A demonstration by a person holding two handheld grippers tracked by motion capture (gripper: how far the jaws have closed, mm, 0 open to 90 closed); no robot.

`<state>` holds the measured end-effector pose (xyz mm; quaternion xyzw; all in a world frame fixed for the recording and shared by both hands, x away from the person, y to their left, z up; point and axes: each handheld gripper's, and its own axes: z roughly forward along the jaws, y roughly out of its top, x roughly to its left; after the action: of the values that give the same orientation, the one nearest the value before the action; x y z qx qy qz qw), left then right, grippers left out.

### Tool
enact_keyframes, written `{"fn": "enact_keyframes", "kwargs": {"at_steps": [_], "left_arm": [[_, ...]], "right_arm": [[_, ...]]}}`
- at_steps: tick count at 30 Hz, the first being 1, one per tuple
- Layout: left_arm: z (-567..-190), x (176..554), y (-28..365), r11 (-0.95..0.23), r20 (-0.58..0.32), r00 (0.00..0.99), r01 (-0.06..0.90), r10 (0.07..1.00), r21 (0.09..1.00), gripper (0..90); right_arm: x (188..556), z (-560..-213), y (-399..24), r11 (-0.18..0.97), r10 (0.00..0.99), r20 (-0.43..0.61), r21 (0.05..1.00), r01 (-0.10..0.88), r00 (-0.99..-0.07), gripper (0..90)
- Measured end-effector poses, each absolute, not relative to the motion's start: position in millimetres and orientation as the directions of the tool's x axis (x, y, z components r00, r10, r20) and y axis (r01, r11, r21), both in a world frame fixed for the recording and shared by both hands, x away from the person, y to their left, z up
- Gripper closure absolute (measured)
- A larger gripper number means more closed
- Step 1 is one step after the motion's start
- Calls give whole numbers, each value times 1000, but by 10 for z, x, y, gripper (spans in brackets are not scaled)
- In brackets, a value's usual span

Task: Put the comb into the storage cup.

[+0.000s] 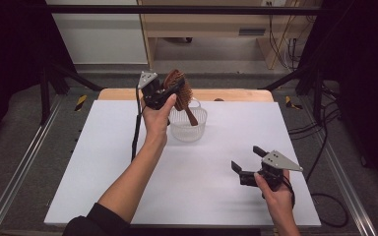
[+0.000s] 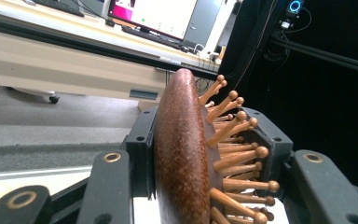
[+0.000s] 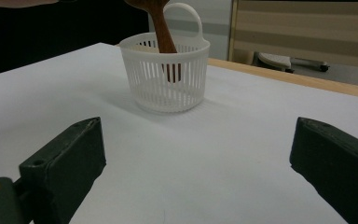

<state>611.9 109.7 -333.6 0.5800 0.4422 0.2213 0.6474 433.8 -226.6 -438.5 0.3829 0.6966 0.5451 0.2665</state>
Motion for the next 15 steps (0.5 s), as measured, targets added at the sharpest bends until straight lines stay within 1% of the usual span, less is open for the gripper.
{"fn": "enact_keyframes", "kwargs": {"at_steps": [15], "left_arm": [[-3477,6166,1059,240,-333,511,241,792,940,513]], "right_arm": [[4338,-4393,-2258,117,823,43,963,243,-566,37]]}}
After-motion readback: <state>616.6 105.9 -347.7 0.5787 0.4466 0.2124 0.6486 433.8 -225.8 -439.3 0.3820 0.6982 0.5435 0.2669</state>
